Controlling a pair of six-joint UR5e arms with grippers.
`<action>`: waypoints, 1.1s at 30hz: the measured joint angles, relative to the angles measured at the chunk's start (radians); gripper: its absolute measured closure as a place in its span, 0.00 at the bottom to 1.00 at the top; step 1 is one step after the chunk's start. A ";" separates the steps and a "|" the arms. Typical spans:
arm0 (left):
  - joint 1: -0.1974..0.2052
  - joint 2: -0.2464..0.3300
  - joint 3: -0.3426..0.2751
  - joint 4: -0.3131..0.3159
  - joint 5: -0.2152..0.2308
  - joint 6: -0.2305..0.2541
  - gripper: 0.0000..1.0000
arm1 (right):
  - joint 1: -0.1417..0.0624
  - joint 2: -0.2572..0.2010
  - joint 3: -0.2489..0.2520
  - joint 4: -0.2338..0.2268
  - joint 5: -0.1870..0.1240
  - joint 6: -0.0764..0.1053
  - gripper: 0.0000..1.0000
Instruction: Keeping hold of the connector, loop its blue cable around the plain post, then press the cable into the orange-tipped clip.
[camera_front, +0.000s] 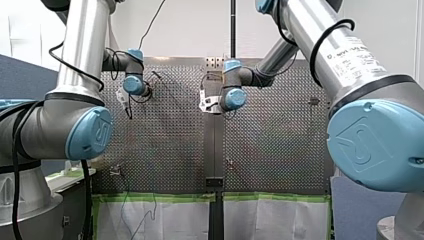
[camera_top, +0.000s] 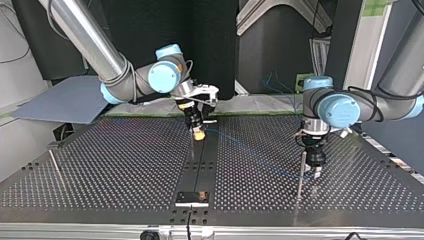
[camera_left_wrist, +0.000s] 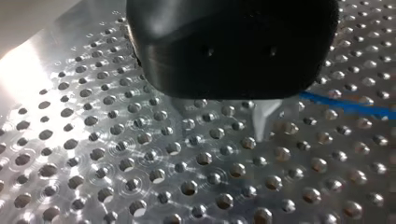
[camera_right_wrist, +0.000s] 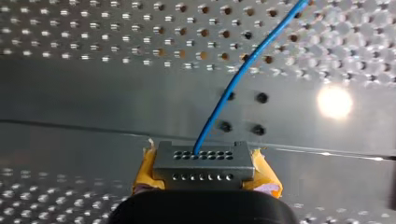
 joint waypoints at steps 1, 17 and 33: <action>0.000 0.000 -0.001 -0.006 -0.007 0.006 0.00 | 0.001 0.005 0.007 -0.009 0.001 -0.001 1.00; -0.006 -0.001 -0.003 -0.025 -0.022 -0.005 0.00 | 0.033 0.150 0.045 -0.050 0.101 -0.017 1.00; 0.003 -0.004 0.000 -0.005 0.002 -0.038 0.00 | 0.056 0.308 0.051 -0.134 0.160 -0.008 1.00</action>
